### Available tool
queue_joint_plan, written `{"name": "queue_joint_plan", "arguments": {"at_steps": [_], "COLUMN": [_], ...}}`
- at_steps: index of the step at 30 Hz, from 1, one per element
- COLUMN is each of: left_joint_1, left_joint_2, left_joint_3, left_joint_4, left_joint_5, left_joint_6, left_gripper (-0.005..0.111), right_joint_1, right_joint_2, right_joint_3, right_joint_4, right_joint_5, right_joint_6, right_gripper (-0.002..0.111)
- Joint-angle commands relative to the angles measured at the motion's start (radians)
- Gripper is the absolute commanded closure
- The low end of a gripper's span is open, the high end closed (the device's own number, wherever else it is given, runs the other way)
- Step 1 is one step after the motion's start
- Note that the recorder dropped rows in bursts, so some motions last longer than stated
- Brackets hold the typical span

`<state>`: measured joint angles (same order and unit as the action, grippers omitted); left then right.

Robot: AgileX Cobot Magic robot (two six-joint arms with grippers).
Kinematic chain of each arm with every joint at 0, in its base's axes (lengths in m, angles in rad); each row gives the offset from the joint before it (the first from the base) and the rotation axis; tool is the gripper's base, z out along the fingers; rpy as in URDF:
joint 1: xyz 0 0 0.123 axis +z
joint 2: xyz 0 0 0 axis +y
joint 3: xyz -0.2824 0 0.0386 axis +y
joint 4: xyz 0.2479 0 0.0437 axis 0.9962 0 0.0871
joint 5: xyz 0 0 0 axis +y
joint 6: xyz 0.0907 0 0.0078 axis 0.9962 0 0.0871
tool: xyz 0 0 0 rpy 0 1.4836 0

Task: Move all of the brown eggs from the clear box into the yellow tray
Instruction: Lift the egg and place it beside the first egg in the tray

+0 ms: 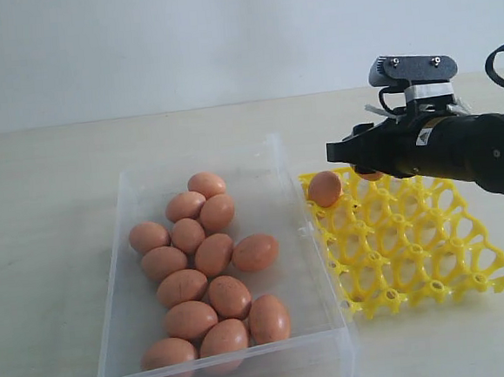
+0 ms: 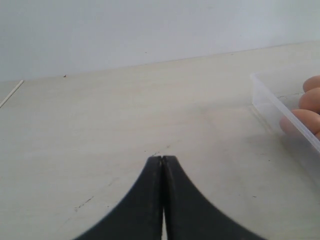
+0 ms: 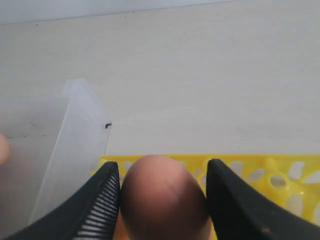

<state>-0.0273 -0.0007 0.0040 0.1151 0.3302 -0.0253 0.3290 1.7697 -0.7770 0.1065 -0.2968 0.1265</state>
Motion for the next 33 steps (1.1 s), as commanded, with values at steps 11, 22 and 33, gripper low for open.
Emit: {"name": "queue_joint_plan", "arguments": {"at_steps": [11,22,33], "left_joint_1": [-0.001,-0.001,-0.001], "left_joint_2": [0.001,0.001,0.001], "left_joint_3": [-0.004,-0.004,-0.004], "left_joint_4": [0.001,0.001,0.001], "left_joint_5": [-0.014,-0.014,-0.014], "left_joint_6": [-0.006,-0.006,-0.006], "left_gripper": [0.107,0.107,0.107], "right_joint_1": [-0.003,-0.003,-0.003], "right_joint_2": [0.064,0.063,0.048], "right_joint_3": [-0.057,-0.060,-0.060], "right_joint_4": [-0.011,-0.011,-0.011], "right_joint_5": [-0.009,0.014,0.014], "right_joint_6": [0.005,0.005,0.005], "right_gripper": [0.108,0.069,0.051]}}
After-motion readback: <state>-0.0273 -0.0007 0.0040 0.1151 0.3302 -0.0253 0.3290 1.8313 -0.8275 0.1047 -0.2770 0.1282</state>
